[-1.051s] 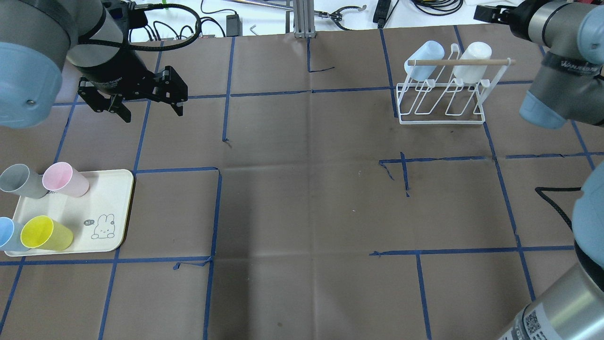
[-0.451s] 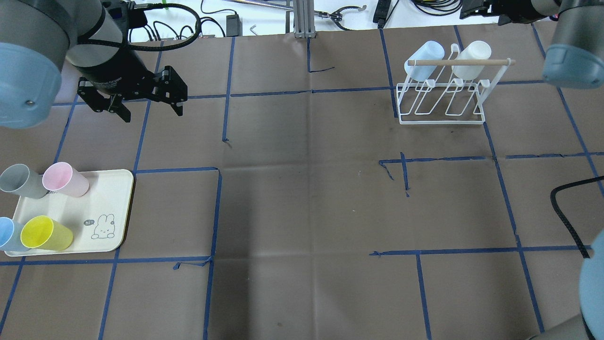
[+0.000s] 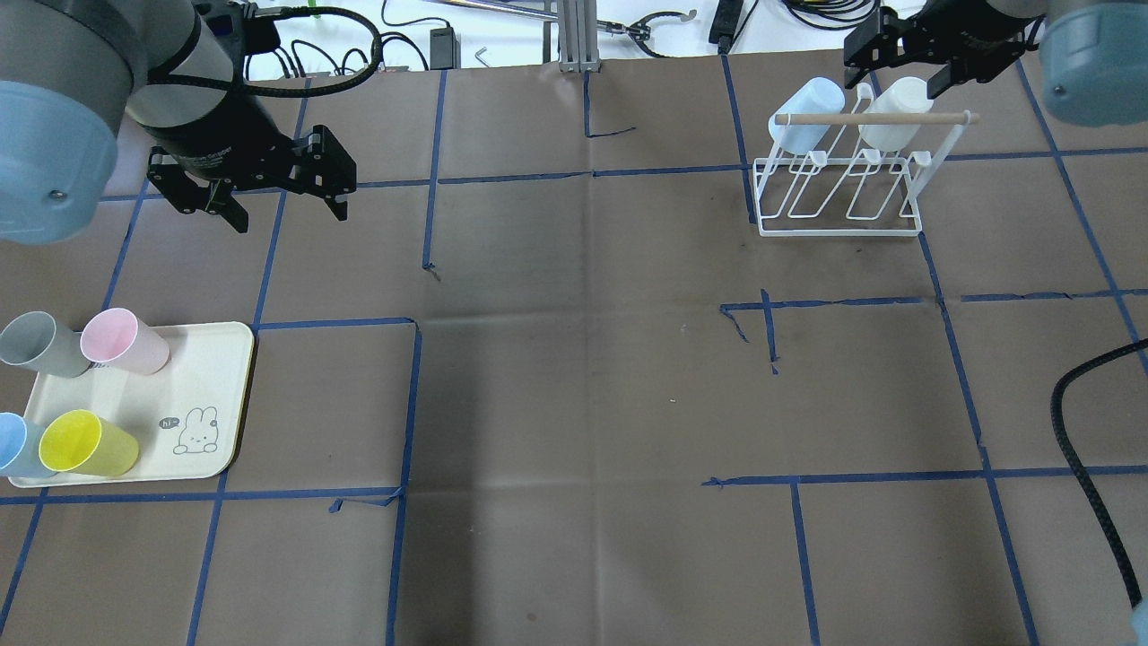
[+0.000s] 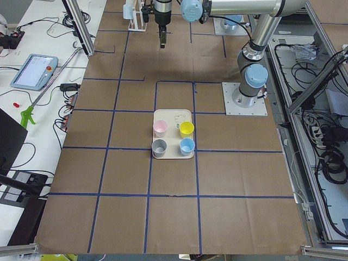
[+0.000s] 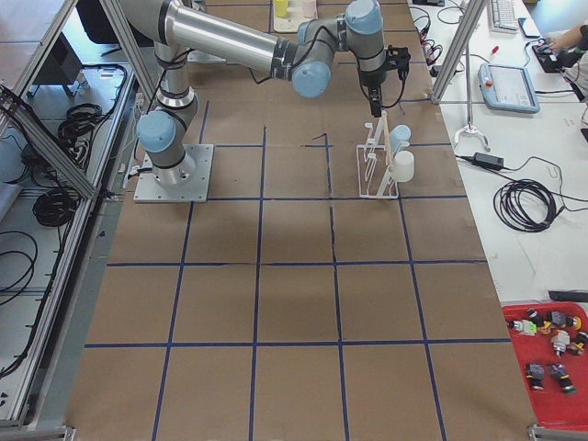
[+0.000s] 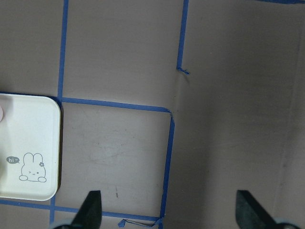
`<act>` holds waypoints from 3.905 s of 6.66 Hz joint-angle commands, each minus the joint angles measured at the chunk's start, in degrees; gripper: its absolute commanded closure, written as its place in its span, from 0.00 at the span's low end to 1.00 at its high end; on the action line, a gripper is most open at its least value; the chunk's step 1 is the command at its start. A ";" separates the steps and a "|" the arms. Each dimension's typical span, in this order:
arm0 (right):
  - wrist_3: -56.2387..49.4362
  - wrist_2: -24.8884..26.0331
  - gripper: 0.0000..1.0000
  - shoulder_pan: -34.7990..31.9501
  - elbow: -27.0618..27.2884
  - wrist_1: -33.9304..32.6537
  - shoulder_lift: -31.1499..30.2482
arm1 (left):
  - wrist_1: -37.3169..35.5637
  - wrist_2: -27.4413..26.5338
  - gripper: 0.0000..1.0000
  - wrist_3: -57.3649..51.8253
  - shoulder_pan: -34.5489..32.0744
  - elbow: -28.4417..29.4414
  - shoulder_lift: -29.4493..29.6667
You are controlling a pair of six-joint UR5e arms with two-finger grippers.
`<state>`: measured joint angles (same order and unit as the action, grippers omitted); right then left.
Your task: Transfer IKEA cup to right arm and place on rack
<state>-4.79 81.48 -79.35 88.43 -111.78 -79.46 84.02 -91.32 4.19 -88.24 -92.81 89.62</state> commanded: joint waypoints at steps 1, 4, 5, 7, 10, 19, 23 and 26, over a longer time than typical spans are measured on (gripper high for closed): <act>4.84 3.51 0.00 -2.82 -0.36 16.62 -6.03 | 0.00 0.00 0.00 -0.06 0.00 0.00 0.03; 6.45 6.68 0.00 -11.68 -1.06 19.86 -8.35 | 0.00 0.09 0.00 -3.89 0.00 0.00 0.29; 8.55 7.46 0.00 -12.05 -1.50 19.94 -8.35 | 0.00 0.09 0.00 -6.89 0.00 0.00 0.20; 7.61 8.25 0.00 -12.06 -1.95 20.29 -8.52 | 0.00 0.09 0.00 -6.92 0.00 0.09 0.20; 8.13 10.55 0.00 -12.06 -1.68 21.08 -8.70 | 0.00 2.37 0.00 -6.83 0.00 0.09 0.20; 11.73 8.35 0.00 -12.15 2.62 25.83 -12.74 | 0.00 1.85 0.00 -6.74 0.00 0.00 -0.15; 11.73 8.26 0.00 -12.15 2.62 25.83 -12.74 | 0.00 1.76 0.00 -6.83 0.00 0.00 -0.24; 11.73 8.26 0.00 -12.15 2.62 25.74 -12.65 | 0.00 1.85 0.00 -6.83 0.00 0.00 -0.24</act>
<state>6.94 89.74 -91.49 91.05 -86.03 -92.12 84.02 -89.52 -2.64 -88.21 -92.85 89.39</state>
